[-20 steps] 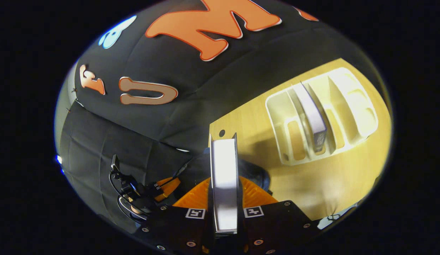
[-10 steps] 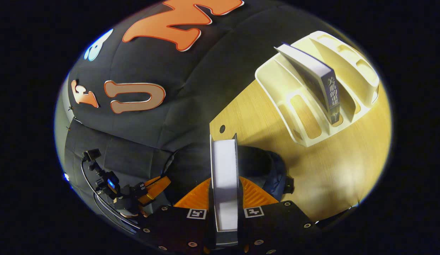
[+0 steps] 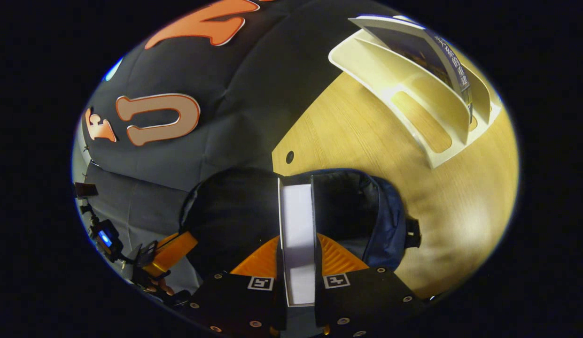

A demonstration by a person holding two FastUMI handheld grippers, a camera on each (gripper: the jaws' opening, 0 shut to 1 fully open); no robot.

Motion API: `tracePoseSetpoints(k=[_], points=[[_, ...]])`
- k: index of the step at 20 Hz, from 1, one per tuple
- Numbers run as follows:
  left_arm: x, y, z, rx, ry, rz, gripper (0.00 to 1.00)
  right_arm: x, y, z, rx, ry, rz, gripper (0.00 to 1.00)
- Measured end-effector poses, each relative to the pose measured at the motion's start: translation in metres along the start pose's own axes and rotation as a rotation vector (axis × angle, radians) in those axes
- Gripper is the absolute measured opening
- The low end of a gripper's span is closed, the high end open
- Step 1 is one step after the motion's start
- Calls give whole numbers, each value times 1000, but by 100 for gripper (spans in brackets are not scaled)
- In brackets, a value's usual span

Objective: Open the schoolbag, grab two books from the bookshelf and put them into the schoolbag.

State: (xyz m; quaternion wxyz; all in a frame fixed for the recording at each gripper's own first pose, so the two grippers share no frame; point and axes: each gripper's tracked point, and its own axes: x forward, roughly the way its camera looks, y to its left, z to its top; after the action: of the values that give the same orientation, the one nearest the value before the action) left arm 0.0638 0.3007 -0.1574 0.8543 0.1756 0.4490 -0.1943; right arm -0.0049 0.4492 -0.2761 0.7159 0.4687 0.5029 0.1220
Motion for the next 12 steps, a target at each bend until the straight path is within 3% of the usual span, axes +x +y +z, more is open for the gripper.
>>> tracePoseSetpoints(k=[8,12], points=[[1,-21,1,29,-14,-67,1,61,-1,-21,-24,5,-8,23],[2,-28,0,42,-18,-80,1,81,5,-28,26,23,14,24]])
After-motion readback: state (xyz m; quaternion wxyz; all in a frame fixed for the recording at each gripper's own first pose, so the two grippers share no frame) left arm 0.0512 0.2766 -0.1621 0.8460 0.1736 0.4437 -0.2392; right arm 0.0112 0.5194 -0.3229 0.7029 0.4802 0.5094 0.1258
